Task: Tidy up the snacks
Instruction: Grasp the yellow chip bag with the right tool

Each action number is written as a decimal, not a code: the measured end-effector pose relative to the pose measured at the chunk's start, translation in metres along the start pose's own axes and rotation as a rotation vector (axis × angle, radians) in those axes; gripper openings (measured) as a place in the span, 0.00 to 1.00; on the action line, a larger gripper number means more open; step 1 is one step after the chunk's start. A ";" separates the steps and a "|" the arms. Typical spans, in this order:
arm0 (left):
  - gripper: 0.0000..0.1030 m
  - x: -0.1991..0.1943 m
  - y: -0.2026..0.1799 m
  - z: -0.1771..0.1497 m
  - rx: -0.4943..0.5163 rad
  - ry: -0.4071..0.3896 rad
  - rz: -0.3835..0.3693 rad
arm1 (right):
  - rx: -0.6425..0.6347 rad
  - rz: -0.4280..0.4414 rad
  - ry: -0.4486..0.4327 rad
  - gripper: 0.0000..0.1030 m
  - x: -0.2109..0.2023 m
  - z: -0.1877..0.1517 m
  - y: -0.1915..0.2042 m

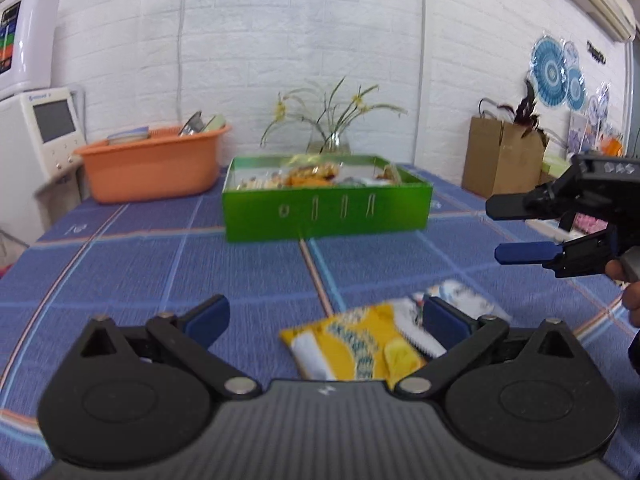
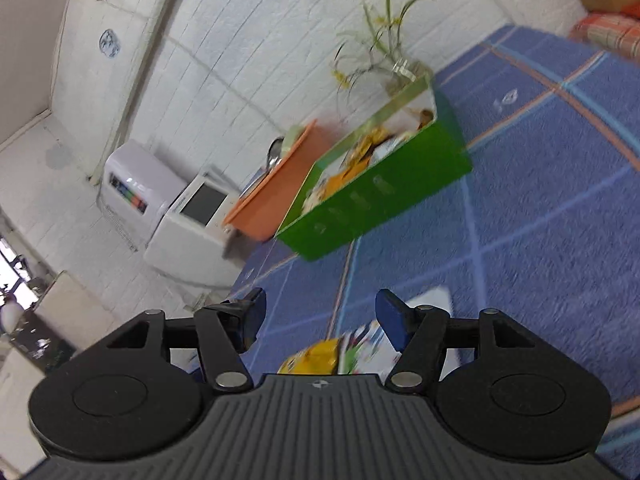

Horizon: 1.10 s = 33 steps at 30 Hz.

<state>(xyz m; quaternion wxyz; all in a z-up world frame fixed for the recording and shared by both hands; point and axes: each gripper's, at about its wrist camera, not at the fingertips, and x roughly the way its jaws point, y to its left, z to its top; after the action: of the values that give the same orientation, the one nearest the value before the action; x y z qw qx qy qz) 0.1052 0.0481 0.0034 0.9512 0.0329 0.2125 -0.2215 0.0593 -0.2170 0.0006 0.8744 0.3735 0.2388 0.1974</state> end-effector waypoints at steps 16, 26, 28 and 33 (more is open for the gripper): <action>1.00 0.032 -0.010 -0.026 -0.133 0.230 -0.037 | 0.093 0.018 0.323 0.98 0.071 -0.012 0.009; 1.00 0.034 -0.015 -0.030 -0.063 0.204 -0.004 | -0.123 -0.187 0.332 0.97 0.094 -0.015 0.025; 1.00 0.033 -0.016 -0.031 -0.052 0.190 -0.006 | -0.130 -0.188 0.334 0.97 0.098 -0.014 0.023; 0.93 0.032 -0.008 -0.031 -0.080 0.172 -0.063 | -0.142 -0.088 0.347 0.97 0.102 -0.017 0.015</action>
<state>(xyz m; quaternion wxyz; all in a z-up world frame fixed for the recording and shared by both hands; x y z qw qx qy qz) 0.1155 0.0324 -0.0374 0.9226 0.0071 0.3029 -0.2390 0.1297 -0.1443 -0.0262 0.8519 0.2603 0.3877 0.2369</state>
